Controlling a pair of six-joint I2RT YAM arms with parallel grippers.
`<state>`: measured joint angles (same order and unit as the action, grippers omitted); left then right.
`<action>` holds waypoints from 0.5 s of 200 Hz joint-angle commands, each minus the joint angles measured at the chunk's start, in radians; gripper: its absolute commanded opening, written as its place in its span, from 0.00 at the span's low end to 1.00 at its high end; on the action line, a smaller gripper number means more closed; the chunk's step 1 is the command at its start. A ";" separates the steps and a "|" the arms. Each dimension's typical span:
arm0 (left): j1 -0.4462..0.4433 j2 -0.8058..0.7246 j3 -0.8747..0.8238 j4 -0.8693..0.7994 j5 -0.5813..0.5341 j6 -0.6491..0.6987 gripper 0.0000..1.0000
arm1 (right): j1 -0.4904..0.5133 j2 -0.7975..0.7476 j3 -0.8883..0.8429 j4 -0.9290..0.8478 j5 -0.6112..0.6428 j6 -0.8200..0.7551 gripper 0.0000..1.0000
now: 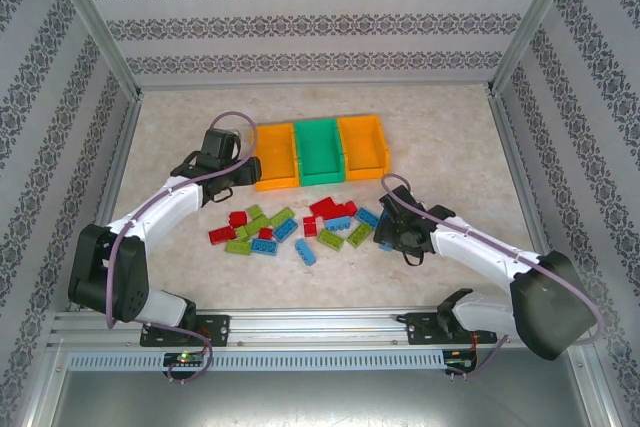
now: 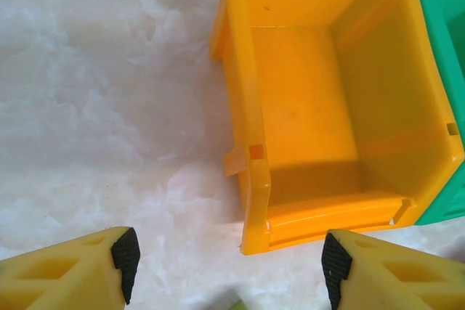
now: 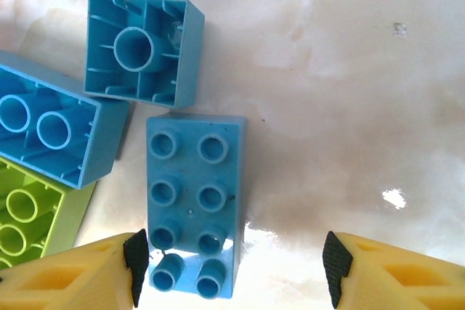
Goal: Sort the legos into containers by color
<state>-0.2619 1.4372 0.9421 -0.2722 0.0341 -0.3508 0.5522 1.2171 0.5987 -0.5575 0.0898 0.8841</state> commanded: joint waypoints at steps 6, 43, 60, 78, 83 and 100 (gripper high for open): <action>-0.014 0.005 -0.007 0.054 0.020 0.000 0.69 | -0.001 -0.009 -0.018 -0.003 0.011 -0.034 0.70; -0.020 0.007 -0.002 0.051 0.022 -0.001 0.70 | 0.000 0.091 0.030 0.021 -0.006 -0.075 0.70; -0.019 -0.001 -0.006 0.051 0.019 0.003 0.72 | 0.003 0.130 0.042 0.042 -0.019 -0.079 0.69; -0.021 -0.006 -0.011 0.047 0.013 0.007 0.73 | 0.002 0.168 0.044 0.050 -0.013 -0.076 0.66; -0.020 -0.008 -0.012 0.046 0.010 0.008 0.73 | 0.002 0.176 0.044 0.050 -0.014 -0.077 0.65; -0.022 -0.017 -0.019 0.046 0.002 0.014 0.74 | 0.001 0.201 0.045 0.040 -0.011 -0.076 0.59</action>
<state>-0.2695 1.4418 0.9417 -0.2489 0.0486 -0.3504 0.5522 1.3830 0.6369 -0.5091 0.0864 0.8196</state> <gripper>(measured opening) 0.737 0.621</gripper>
